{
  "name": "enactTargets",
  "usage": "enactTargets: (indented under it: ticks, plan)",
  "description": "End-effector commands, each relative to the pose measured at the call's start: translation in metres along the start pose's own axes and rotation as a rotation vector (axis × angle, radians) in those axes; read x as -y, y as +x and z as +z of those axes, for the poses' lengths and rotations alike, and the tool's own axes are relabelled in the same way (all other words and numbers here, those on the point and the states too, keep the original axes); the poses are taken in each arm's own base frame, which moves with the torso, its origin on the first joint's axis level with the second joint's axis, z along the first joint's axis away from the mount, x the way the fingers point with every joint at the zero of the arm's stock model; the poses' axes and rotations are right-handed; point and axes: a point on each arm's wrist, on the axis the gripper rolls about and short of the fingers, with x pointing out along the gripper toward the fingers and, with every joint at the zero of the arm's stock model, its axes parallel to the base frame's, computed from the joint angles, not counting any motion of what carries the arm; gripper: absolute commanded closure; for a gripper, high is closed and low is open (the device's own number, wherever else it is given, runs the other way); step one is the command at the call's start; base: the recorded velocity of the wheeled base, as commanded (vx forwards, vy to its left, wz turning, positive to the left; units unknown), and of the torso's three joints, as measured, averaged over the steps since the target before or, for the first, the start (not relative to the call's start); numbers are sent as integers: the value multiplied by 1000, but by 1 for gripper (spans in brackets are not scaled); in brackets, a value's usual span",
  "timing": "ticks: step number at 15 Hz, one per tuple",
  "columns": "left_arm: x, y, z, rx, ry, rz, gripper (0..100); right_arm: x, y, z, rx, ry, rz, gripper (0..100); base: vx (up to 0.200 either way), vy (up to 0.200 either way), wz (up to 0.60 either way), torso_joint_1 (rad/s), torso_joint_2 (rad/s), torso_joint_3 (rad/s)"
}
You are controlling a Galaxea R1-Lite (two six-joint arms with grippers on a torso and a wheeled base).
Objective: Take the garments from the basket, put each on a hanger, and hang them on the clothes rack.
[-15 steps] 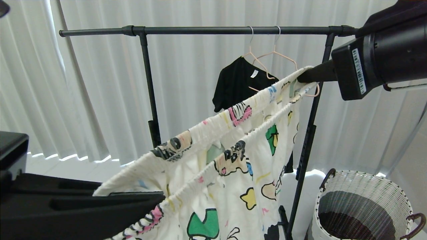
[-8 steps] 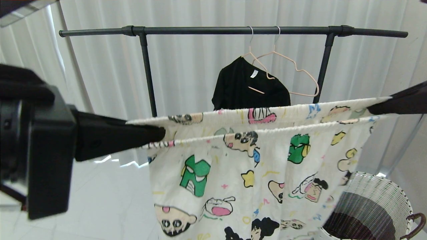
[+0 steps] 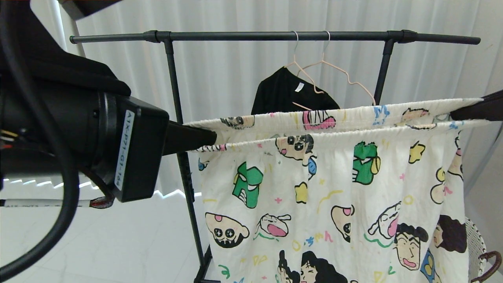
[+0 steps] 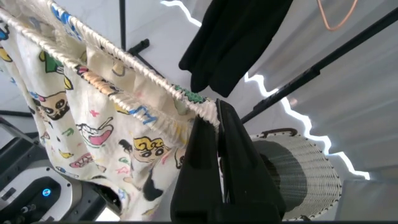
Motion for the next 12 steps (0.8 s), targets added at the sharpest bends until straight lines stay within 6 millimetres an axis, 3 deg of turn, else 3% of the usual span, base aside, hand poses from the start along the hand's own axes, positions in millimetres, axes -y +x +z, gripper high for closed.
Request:
enactTargets:
  ticks: [1,12]
  plan:
    - [0,2,0,-4,0,0,100,0,-1,0,2,2,0,100,0,0,0,0,0,0]
    - [0,1,-1,-5,1,2,100,1,1,2,14,11,-6,100,0,0,0,0,0,0]
